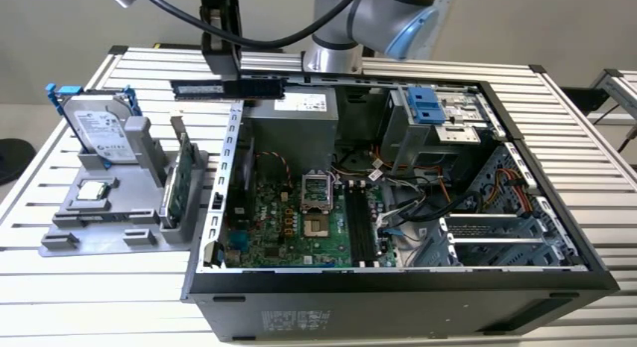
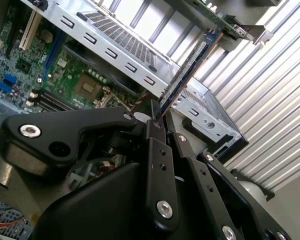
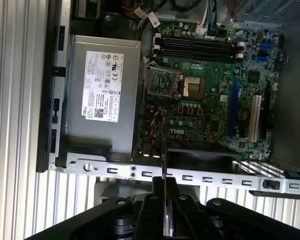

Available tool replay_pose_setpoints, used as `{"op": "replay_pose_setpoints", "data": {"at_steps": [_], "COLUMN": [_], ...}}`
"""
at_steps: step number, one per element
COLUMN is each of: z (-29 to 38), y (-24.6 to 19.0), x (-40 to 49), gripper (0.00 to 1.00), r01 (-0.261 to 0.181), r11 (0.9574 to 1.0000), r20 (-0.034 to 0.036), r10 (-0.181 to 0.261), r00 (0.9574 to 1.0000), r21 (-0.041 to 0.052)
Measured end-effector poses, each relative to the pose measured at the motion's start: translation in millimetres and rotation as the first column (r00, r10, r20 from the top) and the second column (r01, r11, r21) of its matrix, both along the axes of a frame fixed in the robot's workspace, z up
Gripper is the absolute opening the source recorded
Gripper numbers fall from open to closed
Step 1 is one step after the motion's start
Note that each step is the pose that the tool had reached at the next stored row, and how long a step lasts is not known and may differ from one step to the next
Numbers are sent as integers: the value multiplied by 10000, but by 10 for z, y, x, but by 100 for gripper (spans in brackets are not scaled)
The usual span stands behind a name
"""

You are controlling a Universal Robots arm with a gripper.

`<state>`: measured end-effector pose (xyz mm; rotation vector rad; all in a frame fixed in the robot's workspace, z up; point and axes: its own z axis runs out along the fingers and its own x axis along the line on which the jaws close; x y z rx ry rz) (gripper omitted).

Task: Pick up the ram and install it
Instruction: 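Pick up the ram and move it above insertion slot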

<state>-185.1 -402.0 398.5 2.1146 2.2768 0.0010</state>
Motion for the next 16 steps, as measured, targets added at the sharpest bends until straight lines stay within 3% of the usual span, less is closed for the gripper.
{"op": "replay_pose_setpoints", "data": {"at_steps": [16], "z": [0], "y": [50], "x": [137], "gripper": [0], "r01": [0], "r11": [10000], "r20": [0], "r10": [0], "r00": [10000], "r21": [0]}}
